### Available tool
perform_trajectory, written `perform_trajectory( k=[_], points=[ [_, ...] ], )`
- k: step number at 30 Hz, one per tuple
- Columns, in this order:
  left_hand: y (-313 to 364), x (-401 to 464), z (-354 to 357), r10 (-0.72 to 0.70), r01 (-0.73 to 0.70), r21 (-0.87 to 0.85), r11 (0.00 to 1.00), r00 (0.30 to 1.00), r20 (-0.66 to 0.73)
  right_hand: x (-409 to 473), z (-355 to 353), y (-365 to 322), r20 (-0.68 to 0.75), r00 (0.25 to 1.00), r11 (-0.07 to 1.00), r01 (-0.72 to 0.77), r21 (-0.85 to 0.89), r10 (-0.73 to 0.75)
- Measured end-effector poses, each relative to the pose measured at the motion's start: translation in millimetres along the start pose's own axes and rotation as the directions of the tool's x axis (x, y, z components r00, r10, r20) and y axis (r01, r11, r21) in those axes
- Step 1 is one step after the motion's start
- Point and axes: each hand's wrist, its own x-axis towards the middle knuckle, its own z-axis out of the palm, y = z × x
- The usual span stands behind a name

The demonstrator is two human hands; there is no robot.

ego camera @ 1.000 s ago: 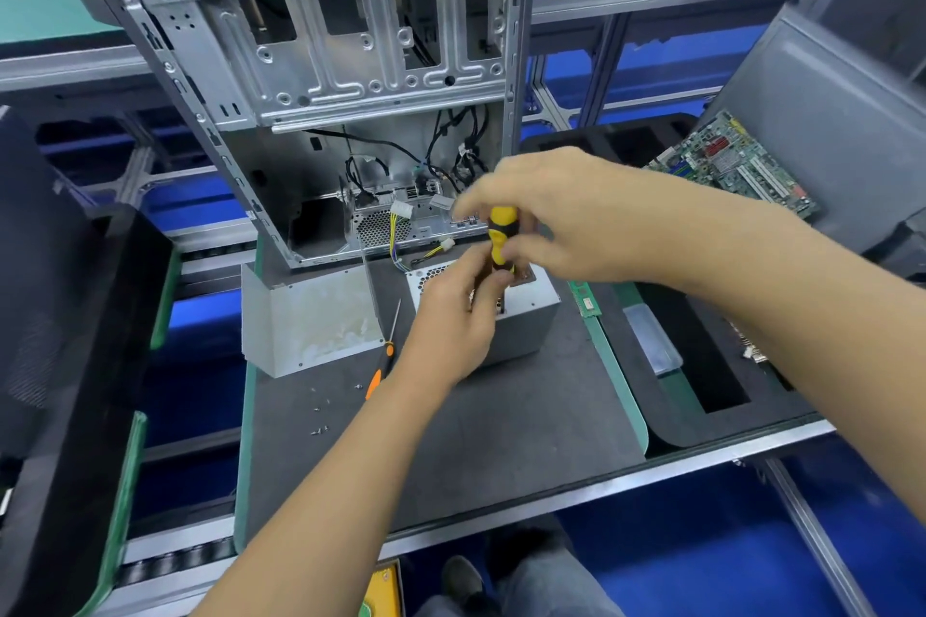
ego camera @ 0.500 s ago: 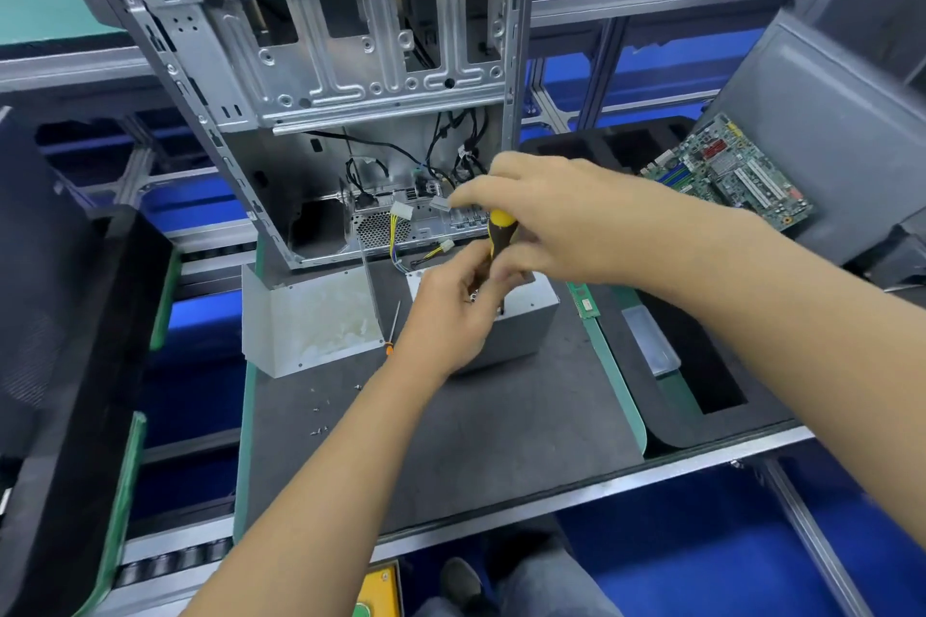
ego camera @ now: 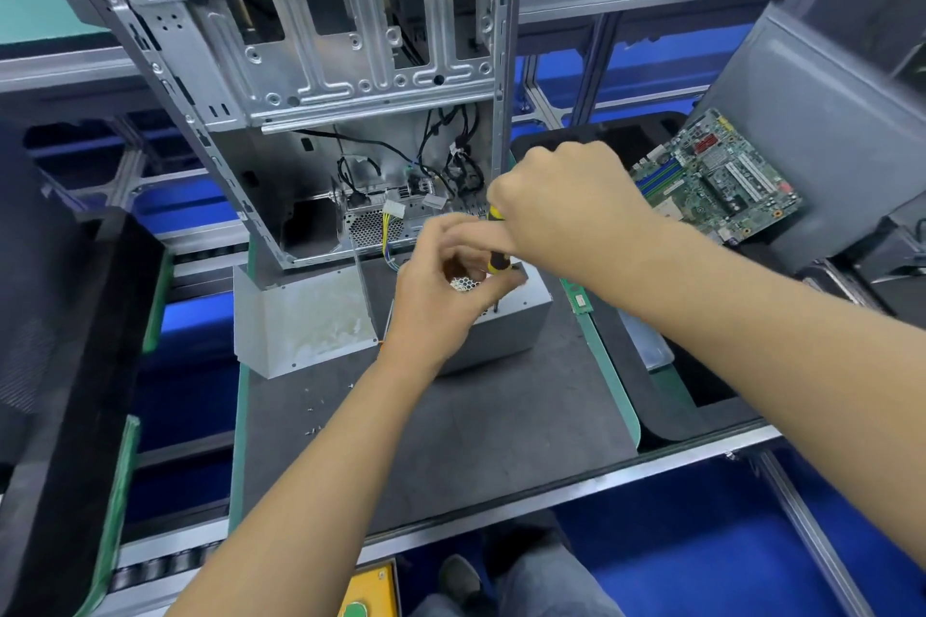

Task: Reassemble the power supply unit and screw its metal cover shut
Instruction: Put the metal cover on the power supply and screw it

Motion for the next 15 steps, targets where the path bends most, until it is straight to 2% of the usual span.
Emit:
perform_trajectory(
  k=[2,4,5,7,9,12,15],
  points=[
    [1.7,1.1,-0.7,-0.037,0.038,0.036,0.999,0.999,-0.025,0.9,-1.5,-6.7,-0.007,0.999,0.999,-0.04,0.03,0.041],
    [0.1,0.2,-4.0,-0.015,0.015,0.057,0.998,1.0,-0.002,1.3,-2.0,-3.5,0.035,0.999,0.996,-0.033,0.082,0.03],
    [-1.5,-0.7,-6.7,0.006,-0.007,0.067,0.998,1.0,0.015,1.0,-2.8,0.6,0.083,0.996,0.982,0.001,0.187,-0.016],
    [-4.0,-1.1,-13.2,0.012,-0.014,0.083,0.996,1.0,0.024,0.8,-6.8,6.6,0.169,0.976,0.889,0.046,0.456,-0.137],
    [-5.0,-1.0,-15.0,-0.005,0.0,0.086,0.996,0.998,0.056,3.0,-5.7,10.2,0.147,0.972,0.848,0.082,0.524,-0.185],
    [-5.7,-2.1,-13.6,0.015,-0.024,0.11,0.994,0.996,0.083,5.0,-0.4,11.6,0.077,0.983,0.828,0.098,0.552,-0.168],
    [-7.3,-2.7,-13.2,0.035,-0.043,0.115,0.992,0.997,0.07,0.7,10.6,12.0,0.059,0.983,0.718,0.086,0.691,-0.174]
  ],
)
